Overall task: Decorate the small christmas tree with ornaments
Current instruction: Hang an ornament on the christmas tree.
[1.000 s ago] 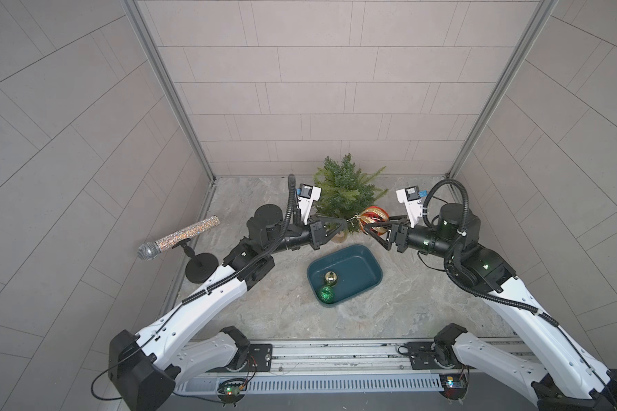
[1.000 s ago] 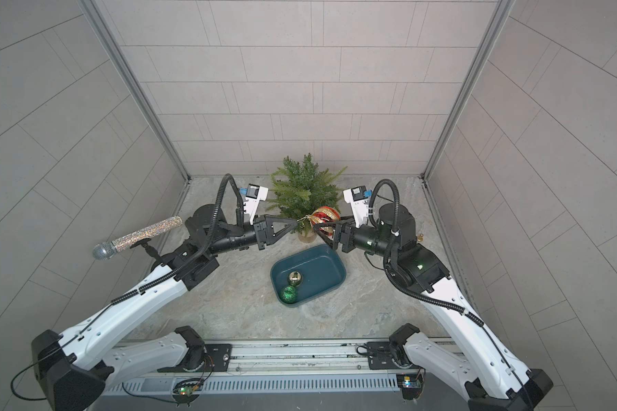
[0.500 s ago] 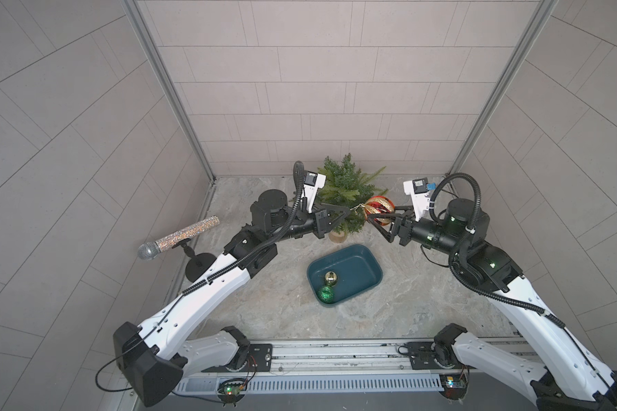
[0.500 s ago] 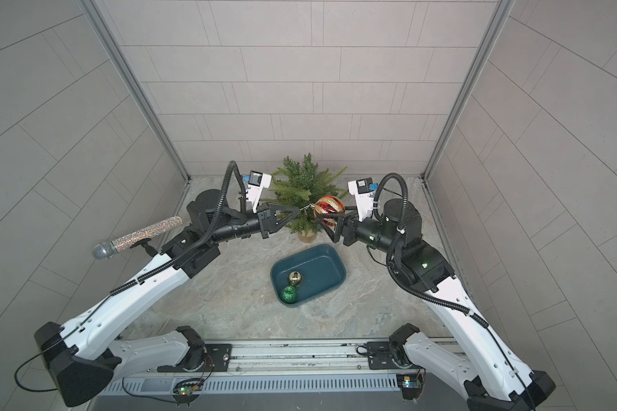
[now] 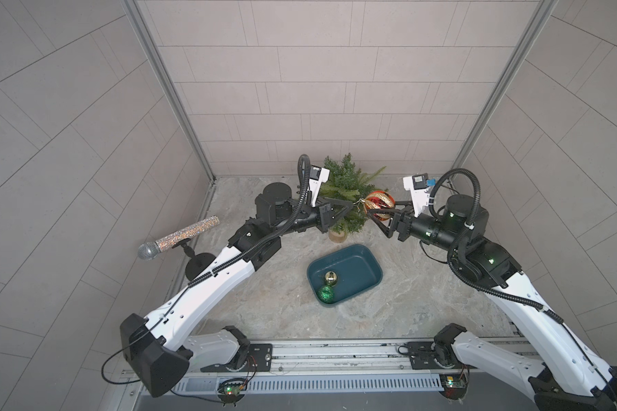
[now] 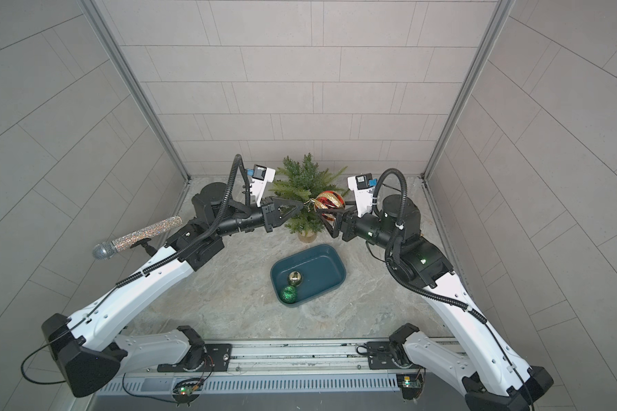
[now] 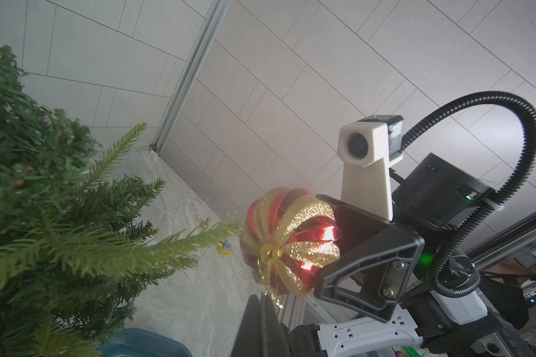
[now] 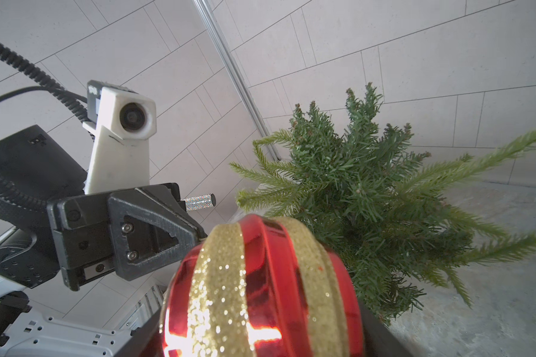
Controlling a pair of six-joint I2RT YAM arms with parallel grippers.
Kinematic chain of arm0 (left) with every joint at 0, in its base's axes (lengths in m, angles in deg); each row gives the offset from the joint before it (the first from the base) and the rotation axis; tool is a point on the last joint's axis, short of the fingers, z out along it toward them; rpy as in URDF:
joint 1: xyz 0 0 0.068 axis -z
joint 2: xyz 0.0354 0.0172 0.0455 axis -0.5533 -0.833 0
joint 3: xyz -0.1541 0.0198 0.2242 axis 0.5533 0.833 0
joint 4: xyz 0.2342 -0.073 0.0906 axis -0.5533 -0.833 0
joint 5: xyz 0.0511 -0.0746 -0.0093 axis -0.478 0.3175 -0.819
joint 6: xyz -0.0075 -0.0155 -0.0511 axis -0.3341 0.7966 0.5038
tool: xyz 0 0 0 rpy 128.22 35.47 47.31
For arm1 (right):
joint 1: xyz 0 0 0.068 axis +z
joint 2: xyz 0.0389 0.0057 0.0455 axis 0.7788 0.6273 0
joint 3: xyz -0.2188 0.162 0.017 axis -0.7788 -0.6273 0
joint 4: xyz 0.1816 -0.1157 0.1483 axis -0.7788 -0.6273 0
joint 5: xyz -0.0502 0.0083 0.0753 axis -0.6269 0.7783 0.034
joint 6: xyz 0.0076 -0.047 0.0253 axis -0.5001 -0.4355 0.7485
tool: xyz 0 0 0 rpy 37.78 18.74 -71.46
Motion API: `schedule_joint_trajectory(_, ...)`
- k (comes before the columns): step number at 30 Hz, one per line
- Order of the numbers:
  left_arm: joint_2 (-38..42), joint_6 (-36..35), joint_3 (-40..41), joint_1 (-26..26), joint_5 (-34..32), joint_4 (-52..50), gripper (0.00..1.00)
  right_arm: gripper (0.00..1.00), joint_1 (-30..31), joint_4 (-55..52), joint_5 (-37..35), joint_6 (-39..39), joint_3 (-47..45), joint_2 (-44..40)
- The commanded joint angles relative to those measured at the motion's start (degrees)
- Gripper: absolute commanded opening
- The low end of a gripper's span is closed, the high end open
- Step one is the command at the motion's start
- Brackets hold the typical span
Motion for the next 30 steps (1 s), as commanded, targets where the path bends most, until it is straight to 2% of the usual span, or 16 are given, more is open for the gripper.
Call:
schedule_joint_trajectory(1, -0.3, -1.7, -2.5, -0.4, -0.4, 0.4, 0.01, 0.74, -0.1, 1.6, -1.3, -1.2, 1.4, 0.2)
schedule_joint_trajectory(9, -1.7, -2.5, -4.0, -0.4, -2.8, -0.1, 0.01, 0.75, -0.2, 3.2, -3.2, -1.7, 2.3, 1.2)
schedule_joint_trajectory(30, -3.6, -3.8, -6.4, -0.3, -3.3, 0.2, 0.03, 0.75, -0.2, 6.2, -5.4, -2.1, 2.2, 2.2)
